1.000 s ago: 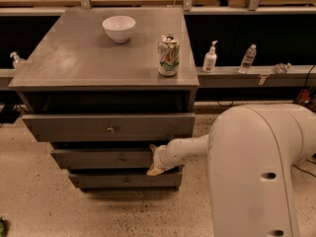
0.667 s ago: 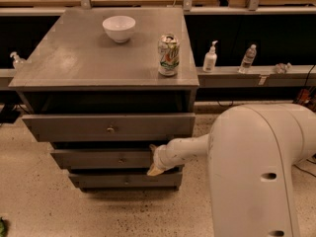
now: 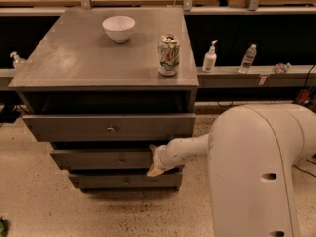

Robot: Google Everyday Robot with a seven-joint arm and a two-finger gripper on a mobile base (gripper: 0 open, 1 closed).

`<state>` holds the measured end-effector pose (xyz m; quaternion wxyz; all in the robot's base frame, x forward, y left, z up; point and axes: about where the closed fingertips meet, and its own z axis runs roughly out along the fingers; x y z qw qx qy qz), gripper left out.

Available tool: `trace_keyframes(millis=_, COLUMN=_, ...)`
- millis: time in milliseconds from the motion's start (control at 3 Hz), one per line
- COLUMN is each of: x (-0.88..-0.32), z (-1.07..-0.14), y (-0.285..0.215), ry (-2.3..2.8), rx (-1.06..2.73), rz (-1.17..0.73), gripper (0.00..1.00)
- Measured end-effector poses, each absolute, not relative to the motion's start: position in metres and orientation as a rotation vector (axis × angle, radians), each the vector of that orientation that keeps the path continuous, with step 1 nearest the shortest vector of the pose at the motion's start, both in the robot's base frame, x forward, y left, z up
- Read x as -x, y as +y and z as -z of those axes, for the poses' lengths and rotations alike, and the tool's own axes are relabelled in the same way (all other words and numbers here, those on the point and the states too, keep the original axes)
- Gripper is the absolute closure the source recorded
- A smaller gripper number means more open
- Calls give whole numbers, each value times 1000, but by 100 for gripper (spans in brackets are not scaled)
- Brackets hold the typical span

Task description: Open middle drawer

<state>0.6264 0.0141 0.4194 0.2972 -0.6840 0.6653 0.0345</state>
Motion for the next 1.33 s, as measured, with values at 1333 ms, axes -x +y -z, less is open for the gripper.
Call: trace_keyframes(millis=1333, x=-626, z=-420, y=14, ry=1768, rx=1818, rz=-92, gripper=43)
